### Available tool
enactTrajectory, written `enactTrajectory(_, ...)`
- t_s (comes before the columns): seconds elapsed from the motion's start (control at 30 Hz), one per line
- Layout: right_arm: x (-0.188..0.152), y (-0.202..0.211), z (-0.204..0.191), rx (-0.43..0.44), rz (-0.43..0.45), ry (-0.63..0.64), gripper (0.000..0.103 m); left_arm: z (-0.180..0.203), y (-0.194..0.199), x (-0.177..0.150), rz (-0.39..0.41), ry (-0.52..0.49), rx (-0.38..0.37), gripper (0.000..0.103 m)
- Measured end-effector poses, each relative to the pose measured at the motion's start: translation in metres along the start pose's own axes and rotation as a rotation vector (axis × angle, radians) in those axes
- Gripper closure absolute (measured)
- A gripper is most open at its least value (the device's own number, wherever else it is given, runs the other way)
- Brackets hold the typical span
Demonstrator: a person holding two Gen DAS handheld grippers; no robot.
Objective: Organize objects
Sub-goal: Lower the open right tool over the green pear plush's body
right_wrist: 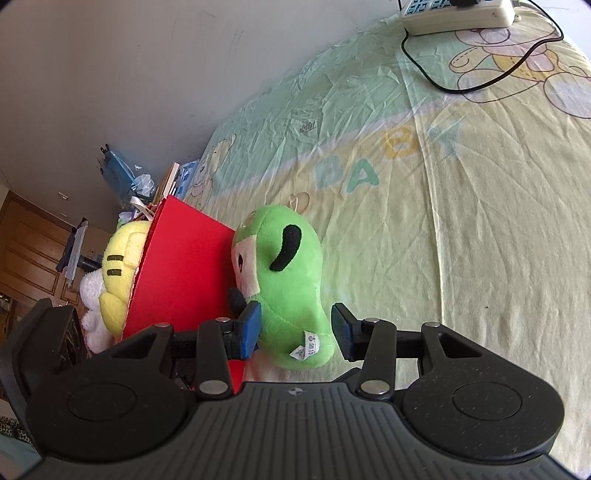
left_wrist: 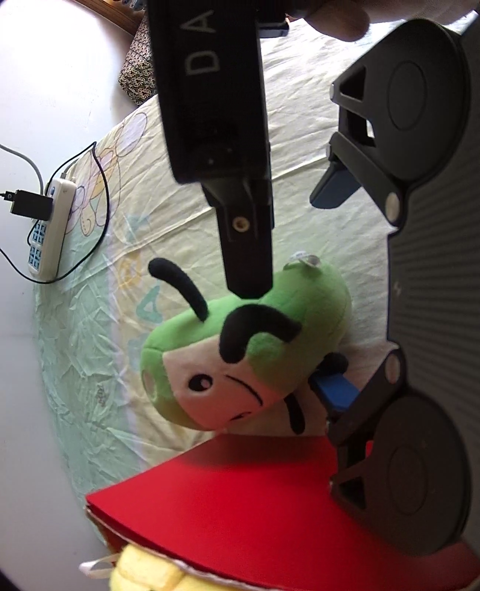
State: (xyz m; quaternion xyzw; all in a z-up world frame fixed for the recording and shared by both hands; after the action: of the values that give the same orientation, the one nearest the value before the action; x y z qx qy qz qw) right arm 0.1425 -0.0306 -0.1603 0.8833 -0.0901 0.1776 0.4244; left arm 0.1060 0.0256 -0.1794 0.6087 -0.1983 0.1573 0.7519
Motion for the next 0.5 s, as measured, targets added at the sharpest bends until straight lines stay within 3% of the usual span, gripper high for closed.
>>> enactTrajectory(0.23,-0.005,-0.017,-0.004,0.0,-0.04,-0.002,0.057,-0.004,-0.006,0.007,0.003,-0.008,-0.002,0.013)
enactTrajectory(0.5,-0.015,-0.005,-0.005,-0.01,-0.047,0.004,0.064,-0.002,0.001,0.006,-0.002,0.013,-0.035,0.021)
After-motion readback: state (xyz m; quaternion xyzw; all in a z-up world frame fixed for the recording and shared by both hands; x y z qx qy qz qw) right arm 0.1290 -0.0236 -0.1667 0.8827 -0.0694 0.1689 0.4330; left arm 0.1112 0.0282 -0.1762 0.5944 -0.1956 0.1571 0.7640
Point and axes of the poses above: each gripper's, at about its wrist camera, not at the fingertips, and y roughly against the way its jaws point, z to its right, x to its top, the point moved 9 cm from there along -y, roughly the way its jaws point, and after that the axes turned 8 degrees about -x, right-handed, at the moved point
